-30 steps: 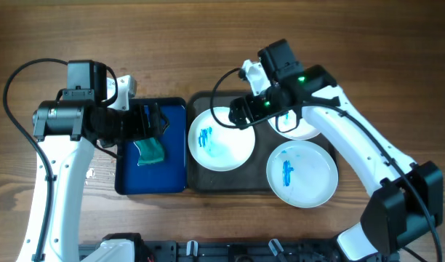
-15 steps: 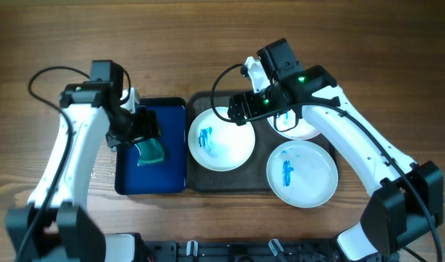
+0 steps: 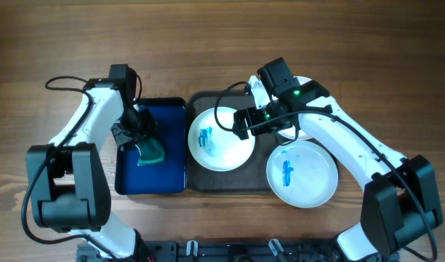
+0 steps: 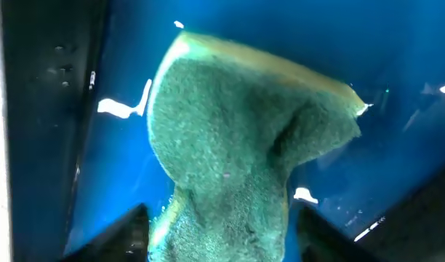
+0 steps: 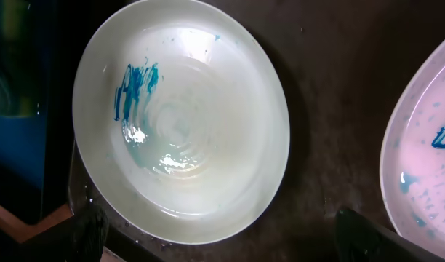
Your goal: Clean dirty plates on tray and stack at the side
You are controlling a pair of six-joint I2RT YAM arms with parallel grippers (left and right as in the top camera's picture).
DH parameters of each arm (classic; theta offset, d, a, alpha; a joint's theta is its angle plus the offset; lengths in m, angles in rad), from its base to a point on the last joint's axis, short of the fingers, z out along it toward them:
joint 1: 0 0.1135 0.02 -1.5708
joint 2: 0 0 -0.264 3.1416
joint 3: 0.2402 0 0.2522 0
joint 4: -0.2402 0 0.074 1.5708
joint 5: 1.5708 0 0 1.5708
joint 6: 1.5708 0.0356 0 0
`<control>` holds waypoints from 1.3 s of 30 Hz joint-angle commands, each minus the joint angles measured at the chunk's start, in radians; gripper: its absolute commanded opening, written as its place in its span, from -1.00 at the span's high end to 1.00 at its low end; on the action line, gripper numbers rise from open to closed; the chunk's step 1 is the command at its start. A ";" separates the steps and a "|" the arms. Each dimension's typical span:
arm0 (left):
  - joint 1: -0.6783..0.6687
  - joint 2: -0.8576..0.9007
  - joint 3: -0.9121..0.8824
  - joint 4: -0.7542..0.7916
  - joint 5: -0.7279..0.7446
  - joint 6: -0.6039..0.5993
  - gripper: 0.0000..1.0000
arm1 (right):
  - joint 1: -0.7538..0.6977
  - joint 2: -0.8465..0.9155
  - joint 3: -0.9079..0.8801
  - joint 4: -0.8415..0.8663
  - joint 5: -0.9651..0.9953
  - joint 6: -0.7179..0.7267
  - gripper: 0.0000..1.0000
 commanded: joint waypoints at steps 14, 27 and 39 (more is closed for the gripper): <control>-0.004 0.013 -0.008 0.035 0.000 -0.008 -0.18 | -0.002 0.000 -0.007 0.008 -0.011 0.016 -1.00; -0.005 0.039 -0.071 0.113 0.071 0.037 -0.70 | -0.002 0.000 -0.007 0.002 -0.011 0.031 -0.99; -0.005 0.039 -0.071 0.121 0.071 0.037 -1.00 | -0.002 0.000 -0.007 0.002 -0.011 0.031 -0.99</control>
